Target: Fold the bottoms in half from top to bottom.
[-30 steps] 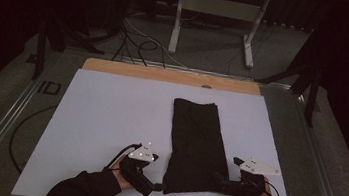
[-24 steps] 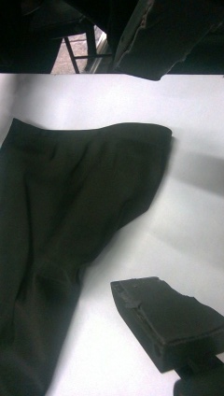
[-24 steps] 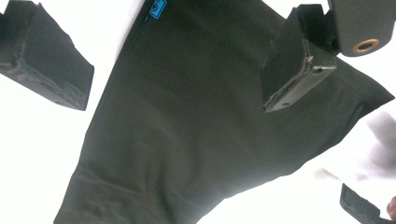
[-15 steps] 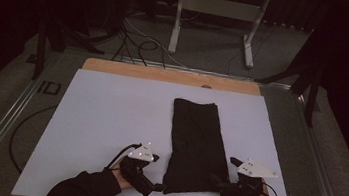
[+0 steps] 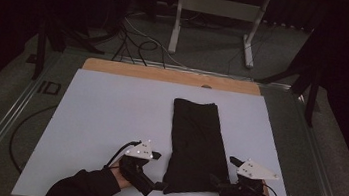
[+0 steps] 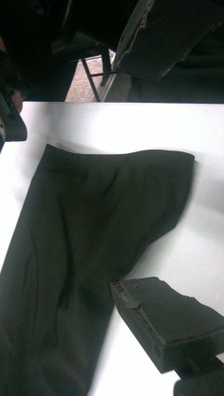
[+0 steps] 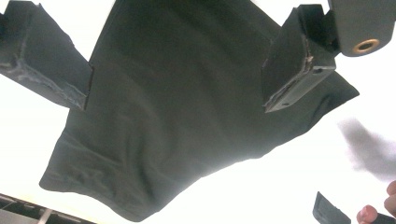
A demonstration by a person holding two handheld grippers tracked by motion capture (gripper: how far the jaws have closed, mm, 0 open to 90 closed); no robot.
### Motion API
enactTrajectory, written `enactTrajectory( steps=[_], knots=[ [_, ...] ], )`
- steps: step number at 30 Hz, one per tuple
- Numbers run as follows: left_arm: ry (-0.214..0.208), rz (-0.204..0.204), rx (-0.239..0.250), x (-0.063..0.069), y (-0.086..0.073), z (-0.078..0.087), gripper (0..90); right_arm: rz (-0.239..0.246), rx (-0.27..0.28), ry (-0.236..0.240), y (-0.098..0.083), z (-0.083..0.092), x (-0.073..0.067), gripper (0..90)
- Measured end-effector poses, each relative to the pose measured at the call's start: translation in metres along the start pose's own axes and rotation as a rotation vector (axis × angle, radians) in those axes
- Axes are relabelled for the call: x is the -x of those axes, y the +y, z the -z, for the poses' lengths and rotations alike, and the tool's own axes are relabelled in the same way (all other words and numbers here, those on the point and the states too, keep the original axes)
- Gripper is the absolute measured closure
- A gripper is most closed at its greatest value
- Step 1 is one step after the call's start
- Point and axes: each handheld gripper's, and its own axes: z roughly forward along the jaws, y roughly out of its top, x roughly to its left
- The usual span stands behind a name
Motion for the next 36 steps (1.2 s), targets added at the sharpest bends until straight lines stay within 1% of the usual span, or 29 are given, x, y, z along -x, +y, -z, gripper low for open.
enactTrajectory(
  steps=[3, 5, 8, 10, 12, 14, 15, 16, 19, 20, 21, 23, 24, 26, 27, 29, 31, 32, 34, 36],
  knots=[
    [0.002, 0.005, 0.010, 0.000, 0.002, 0.003, 0.0, -0.008, 0.002, 0.003, 0.005, 0.002, 0.000, 9.6],
    [-0.001, 0.015, 0.024, 0.000, 0.004, 0.005, 0.0, -0.001, 0.006, -0.011, 0.009, 0.004, 0.000, 9.6],
    [-0.003, 0.020, 0.042, 0.000, 0.008, 0.009, 0.0, -0.003, 0.017, -0.013, 0.017, 0.009, 0.002, 9.6],
    [-0.002, 0.020, 0.051, -0.001, 0.010, 0.010, 0.0, 0.011, 0.020, -0.020, 0.023, 0.011, 0.003, 9.6],
    [0.009, 0.013, 0.054, -0.003, 0.014, 0.011, 0.0, 0.009, 0.031, -0.020, 0.028, 0.012, 0.004, 9.6],
    [0.009, 0.013, 0.054, -0.003, 0.014, 0.011, 0.0, 0.011, 0.033, -0.025, 0.030, 0.012, 0.005, 9.6],
    [0.034, 0.008, 0.052, -0.007, 0.020, 0.013, 0.0, 0.011, 0.039, -0.027, 0.035, 0.013, 0.007, 9.7],
    [0.042, 0.008, 0.054, -0.007, 0.022, 0.014, 0.0, 0.015, 0.041, -0.032, 0.037, 0.013, 0.008, 9.7],
    [0.053, 0.016, 0.066, -0.009, 0.028, 0.018, 0.0, 0.028, 0.052, -0.038, 0.045, 0.014, 0.009, 9.7],
    [0.055, 0.012, 0.059, -0.010, 0.030, 0.018, 0.0, 0.037, 0.051, -0.044, 0.048, 0.014, 0.011, 9.7],
    [0.062, 0.008, 0.055, -0.010, 0.032, 0.019, 0.0, 0.035, 0.058, -0.043, 0.051, 0.014, 0.011, 9.7],
    [0.062, 0.017, 0.051, -0.011, 0.036, 0.019, 0.0, 0.038, 0.060, -0.044, 0.058, 0.014, 0.013, 9.7],
    [0.070, 0.017, 0.050, -0.011, 0.038, 0.019, 0.0, 0.047, 0.064, -0.045, 0.062, 0.014, 0.015, 9.7],
    [0.070, 0.017, 0.050, -0.011, 0.038, 0.019, 0.0, 0.048, 0.071, -0.047, 0.065, 0.015, 0.015, 9.7],
    [0.087, 0.021, 0.055, -0.014, 0.042, 0.020, 0.0, 0.057, 0.083, -0.049, 0.072, 0.015, 0.018, 9.7],
    [0.106, 0.029, 0.054, -0.017, 0.046, 0.020, 0.0, 0.063, 0.093, -0.054, 0.077, 0.014, 0.020, 9.7],
    [0.108, 0.034, 0.055, -0.020, 0.048, 0.021, 0.0, 0.065, 0.095, -0.061, 0.081, 0.014, 0.023, 9.7],
    [0.117, 0.035, 0.050, -0.022, 0.050, 0.021, 0.0, 0.066, 0.094, -0.067, 0.084, 0.013, 0.025, 9.7],
    [0.120, 0.039, 0.050, -0.025, 0.052, 0.021, 0.0, 0.072, 0.096, -0.072, 0.088, 0.011, 0.029, 9.7],
    [0.131, 0.041, 0.048, -0.030, 0.054, 0.021, 0.0, 0.069, 0.098, -0.077, 0.091, 0.010, 0.032, 9.7]
  ],
)
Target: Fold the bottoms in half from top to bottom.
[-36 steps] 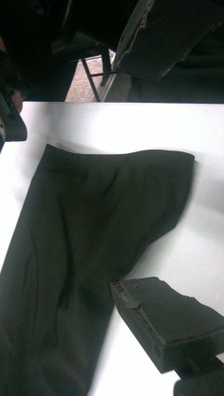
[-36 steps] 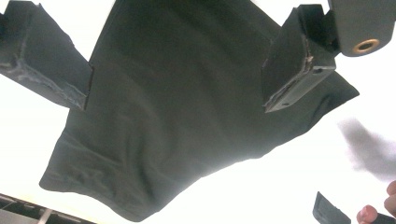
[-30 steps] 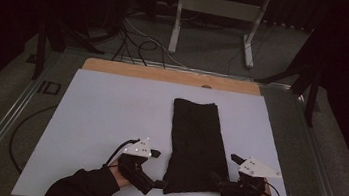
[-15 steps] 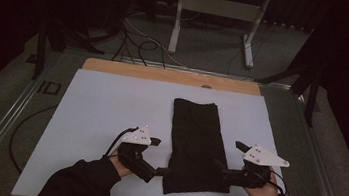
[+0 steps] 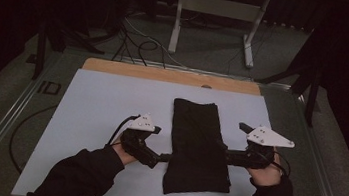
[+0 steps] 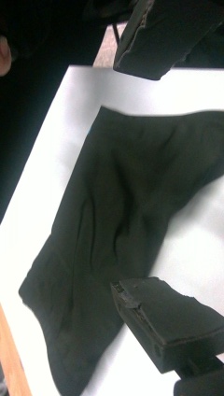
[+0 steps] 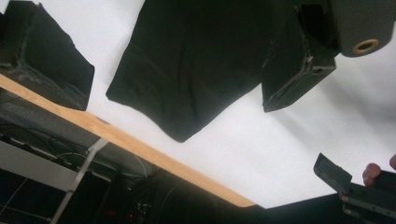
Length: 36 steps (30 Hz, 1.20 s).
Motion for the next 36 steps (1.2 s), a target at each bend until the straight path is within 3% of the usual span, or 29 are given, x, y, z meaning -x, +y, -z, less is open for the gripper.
enactTrajectory(
  steps=[4, 9, 14, 23, 28, 36],
  knots=[
    [0.015, 0.020, -0.005, -0.006, 0.003, -0.003, 0.0, -0.030, 0.014, -0.001, 0.003, -0.004, 0.006, 9.7],
    [0.011, 0.044, -0.018, -0.012, 0.010, -0.010, 0.0, -0.023, 0.001, -0.009, 0.005, -0.012, 0.011, 9.7],
    [0.052, 0.048, -0.037, -0.016, 0.015, -0.017, 0.0, -0.026, -0.004, 0.003, 0.007, -0.021, 0.017, 9.7],
    [0.092, 0.072, -0.035, -0.028, 0.021, -0.031, 0.0, -0.060, -0.028, -0.033, 0.001, -0.041, 0.032, 9.7],
    [0.112, 0.114, -0.008, -0.039, 0.026, -0.040, 0.0, -0.099, -0.029, -0.057, -0.002, -0.053, 0.042, 9.7],
    [0.147, 0.130, -0.026, -0.052, 0.023, -0.058, 0.0, -0.100, -0.070, -0.072, -0.005, -0.076, 0.053, 9.7]
  ],
)
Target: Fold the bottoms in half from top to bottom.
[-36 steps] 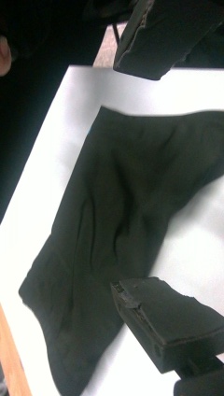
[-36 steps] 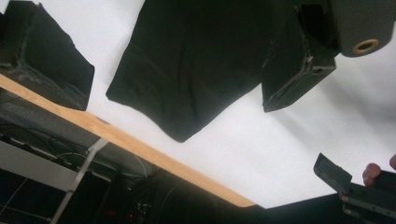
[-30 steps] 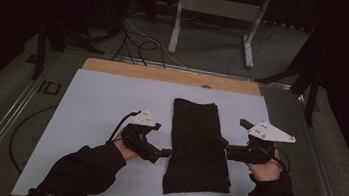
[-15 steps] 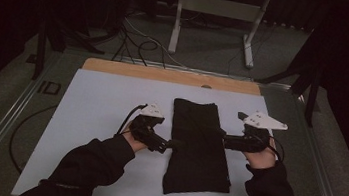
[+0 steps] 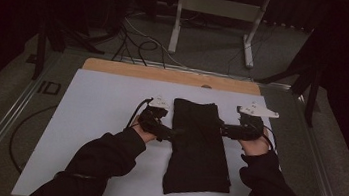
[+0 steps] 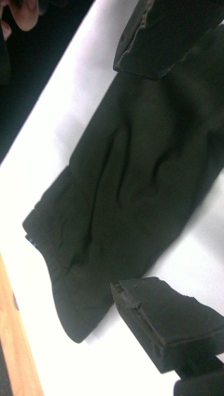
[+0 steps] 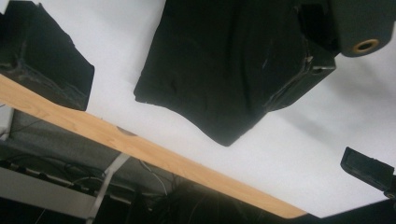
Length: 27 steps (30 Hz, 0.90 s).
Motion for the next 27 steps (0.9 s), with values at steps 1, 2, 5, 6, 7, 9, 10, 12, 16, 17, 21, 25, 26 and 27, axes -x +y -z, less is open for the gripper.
enactTrajectory(
  steps=[1, 2, 5, 6, 7, 9, 10, 12, 16, 17, 21, 25, 26, 27],
  knots=[
    [-0.004, 0.010, -0.004, -0.002, -0.001, -0.003, 0.0, -0.006, -0.007, -0.001, -0.001, -0.003, 0.001, 9.7],
    [-0.009, 0.024, -0.016, -0.004, -0.001, -0.005, 0.0, -0.009, -0.009, -0.002, -0.002, -0.006, 0.002, 9.7],
    [0.003, 0.024, -0.023, -0.008, -0.003, -0.013, 0.0, -0.027, -0.027, -0.004, -0.007, -0.015, 0.004, 9.6],
    [0.010, 0.022, -0.023, -0.009, -0.004, -0.016, 0.0, -0.028, -0.037, -0.002, -0.009, -0.018, 0.005, 9.6],
    [0.012, 0.028, -0.026, -0.011, -0.004, -0.019, 0.0, -0.033, -0.043, -0.001, -0.011, -0.021, 0.005, 9.6],
    [0.018, 0.040, -0.031, -0.014, -0.005, -0.024, 0.0, -0.041, -0.063, 0.003, -0.016, -0.027, 0.006, 9.7],
    [0.021, 0.046, -0.033, -0.016, -0.006, -0.026, 0.0, -0.047, -0.064, 0.005, -0.018, -0.030, 0.007, 9.7],
    [0.024, 0.056, -0.038, -0.018, -0.008, -0.029, 0.0, -0.055, -0.078, 0.009, -0.022, -0.035, 0.007, 9.6],
    [0.032, 0.068, -0.048, -0.025, -0.010, -0.037, 0.0, -0.068, -0.104, 0.015, -0.032, -0.044, 0.011, 9.7],
    [0.024, 0.079, -0.047, -0.026, -0.010, -0.039, 0.0, -0.074, -0.114, 0.012, -0.035, -0.046, 0.012, 9.7],
    [0.045, 0.071, -0.064, -0.030, -0.013, -0.049, 0.1, -0.102, -0.152, 0.018, -0.044, -0.055, 0.016, 9.6],
    [0.048, 0.027, -0.059, -0.034, -0.015, -0.059, 0.1, -0.116, -0.186, 0.031, -0.050, -0.062, 0.018, 9.6],
    [0.048, 0.038, -0.055, -0.036, -0.015, -0.060, 0.1, -0.124, -0.188, 0.035, -0.051, -0.064, 0.018, 9.6],
    [0.045, 0.054, -0.056, -0.038, -0.015, -0.062, 0.4, -0.129, -0.192, 0.038, -0.052, -0.065, 0.019, 9.6]
  ],
)
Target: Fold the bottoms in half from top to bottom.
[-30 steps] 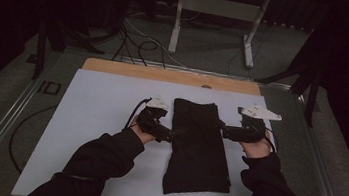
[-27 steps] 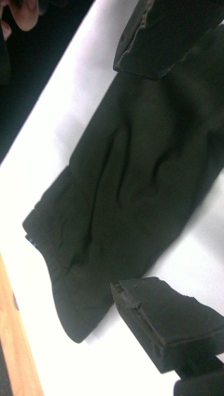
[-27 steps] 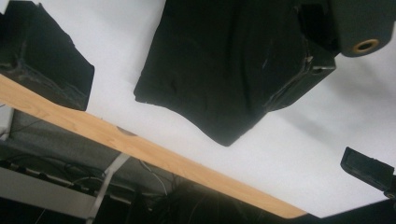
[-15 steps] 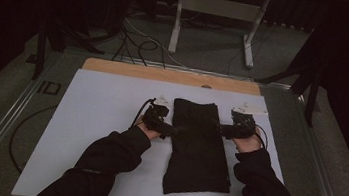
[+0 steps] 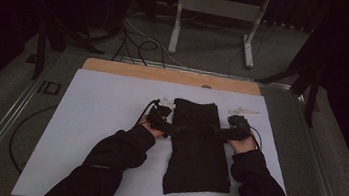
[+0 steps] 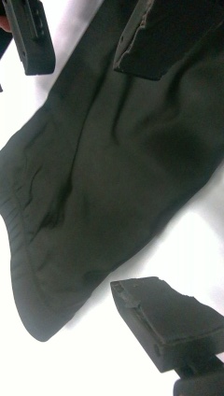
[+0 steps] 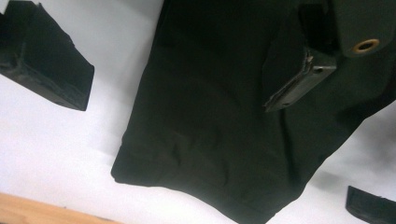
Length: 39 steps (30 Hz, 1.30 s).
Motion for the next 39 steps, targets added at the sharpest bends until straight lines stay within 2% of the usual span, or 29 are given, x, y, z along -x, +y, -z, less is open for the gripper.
enactTrajectory(
  steps=[2, 4, 7, 9, 11, 12, 13, 14, 17, 18, 20, 22, 24, 25, 27, 29, 30, 32, 36, 39],
  knots=[
    [-0.004, 0.046, -0.007, -0.004, 0.001, -0.003, 0.6, 0.003, -0.012, 0.001, 0.000, -0.004, 0.002, 9.6],
    [0.011, 0.081, -0.004, -0.007, 0.002, -0.006, 0.6, -0.009, -0.019, 0.002, 0.001, -0.007, 0.005, 9.6],
    [0.021, 0.091, -0.018, -0.011, 0.003, -0.012, 1.2, -0.034, -0.034, 0.005, 0.003, -0.013, 0.010, 9.1],
    [0.001, 0.095, -0.025, -0.014, 0.003, -0.017, 1.2, -0.055, -0.049, -0.002, 0.005, -0.018, 0.014, 9.1],
    [0.011, 0.079, -0.057, -0.015, 0.003, -0.022, 1.3, -0.057, -0.047, -0.007, 0.007, -0.021, 0.018, 9.1],
    [0.006, 0.082, -0.063, -0.016, 0.003, -0.025, 1.3, -0.063, -0.051, -0.016, 0.008, -0.023, 0.019, 9.1],
    [0.019, 0.092, -0.075, -0.017, 0.003, -0.027, 1.4, -0.072, -0.056, -0.007, 0.008, -0.025, 0.021, 9.1],
    [0.033, 0.098, -0.069, -0.017, 0.004, -0.027, 3.0, -0.085, -0.057, -0.001, 0.009, -0.027, 0.023, 9.2],
    [0.041, 0.116, -0.054, -0.020, 0.005, -0.028, 7.3, -0.095, -0.067, 0.009, 0.010, -0.032, 0.025, 10.3],
    [0.048, 0.118, -0.053, -0.021, 0.006, -0.029, 9.2, -0.107, -0.066, 0.013, 0.010, -0.033, 0.026, 13.6],
    [0.052, 0.111, -0.042, -0.021, 0.005, -0.029, 15.4, -0.113, -0.068, 0.009, 0.010, -0.037, 0.028, 14.7],
    [0.067, 0.078, -0.043, -0.019, 0.004, -0.030, 18.6, -0.113, -0.077, 0.007, 0.009, -0.041, 0.031, 19.6],
    [0.078, 0.051, -0.043, -0.016, 0.004, -0.030, 28.8, -0.115, -0.091, 0.000, 0.008, -0.045, 0.032, 21.8],
    [0.084, 0.045, -0.046, -0.016, 0.004, -0.030, 30.5, -0.116, -0.094, 0.007, 0.008, -0.046, 0.033, 25.6],
    [0.091, 0.044, -0.044, -0.016, 0.004, -0.030, 39.5, -0.115, -0.098, 0.009, 0.007, -0.048, 0.034, 27.8],
    [0.081, 0.045, -0.044, -0.015, 0.004, -0.031, 44.9, -0.107, -0.101, 0.020, 0.009, -0.049, 0.034, 32.8],
    [0.074, 0.038, -0.049, -0.014, 0.004, -0.031, 50.4, -0.101, -0.103, 0.025, 0.010, -0.049, 0.034, 35.8],
    [0.074, 0.022, -0.055, -0.012, 0.004, -0.032, 54.4, -0.094, -0.106, 0.044, 0.010, -0.050, 0.032, 40.2],
    [0.063, 0.039, -0.052, -0.014, 0.003, -0.032, 65.3, -0.100, -0.103, 0.077, 0.013, -0.054, 0.029, 49.2],
    [0.050, 0.042, -0.060, -0.014, 0.003, -0.031, 70.7, -0.065, -0.109, 0.066, 0.014, -0.055, 0.026, 56.3]
  ],
)
